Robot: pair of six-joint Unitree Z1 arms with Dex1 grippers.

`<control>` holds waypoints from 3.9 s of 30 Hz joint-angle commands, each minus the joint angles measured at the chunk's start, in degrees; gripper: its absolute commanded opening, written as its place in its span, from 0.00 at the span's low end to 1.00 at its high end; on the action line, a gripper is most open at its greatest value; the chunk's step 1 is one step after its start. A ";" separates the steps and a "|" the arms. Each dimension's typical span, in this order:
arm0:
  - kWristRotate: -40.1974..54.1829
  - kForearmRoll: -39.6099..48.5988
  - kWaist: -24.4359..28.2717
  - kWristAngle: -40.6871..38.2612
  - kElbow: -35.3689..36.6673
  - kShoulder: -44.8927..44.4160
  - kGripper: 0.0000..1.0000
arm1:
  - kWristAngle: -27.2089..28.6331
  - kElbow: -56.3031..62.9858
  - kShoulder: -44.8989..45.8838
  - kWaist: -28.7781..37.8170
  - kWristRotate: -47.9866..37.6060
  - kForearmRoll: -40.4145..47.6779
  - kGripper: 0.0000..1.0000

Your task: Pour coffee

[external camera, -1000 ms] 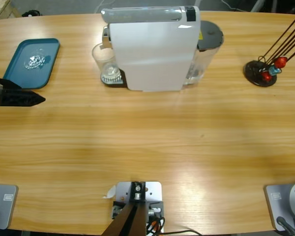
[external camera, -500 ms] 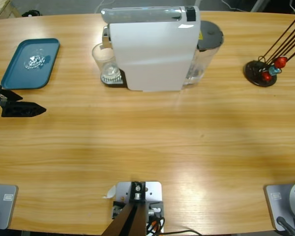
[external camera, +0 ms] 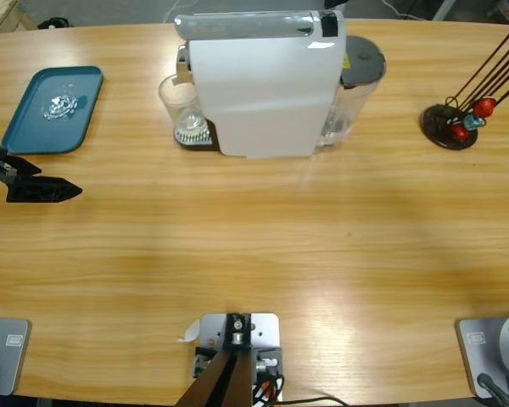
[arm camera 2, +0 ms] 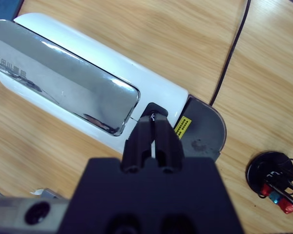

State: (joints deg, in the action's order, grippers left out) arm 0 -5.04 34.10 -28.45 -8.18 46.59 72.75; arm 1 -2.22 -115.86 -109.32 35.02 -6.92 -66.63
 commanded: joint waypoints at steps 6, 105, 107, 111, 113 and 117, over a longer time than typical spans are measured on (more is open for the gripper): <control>-0.50 -1.06 -0.46 0.53 -2.04 1.87 1.00 | -1.07 4.48 -3.71 -0.86 0.07 -0.22 0.00; 21.91 -23.43 -2.96 -11.21 -5.45 7.68 1.00 | -2.79 74.20 51.66 5.94 5.27 38.15 1.00; 21.75 -23.63 -2.94 -10.69 -5.37 8.07 1.00 | -2.79 74.20 51.58 5.94 5.25 38.15 1.00; 21.65 -23.73 -2.63 -10.02 -5.37 8.37 1.00 | -2.79 74.16 51.28 5.94 5.16 38.15 1.00; 21.65 -23.73 -2.33 -9.93 -5.35 8.37 1.00 | -2.81 74.13 51.10 5.94 5.16 38.15 1.00; 21.56 -24.22 -1.57 -9.93 -5.28 8.37 1.00 | -2.79 74.13 51.05 5.94 5.16 38.15 1.00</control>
State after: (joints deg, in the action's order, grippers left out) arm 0 15.96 11.07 -31.00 -18.84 43.21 78.87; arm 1 -5.61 -43.57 -58.82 40.51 -2.35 -28.89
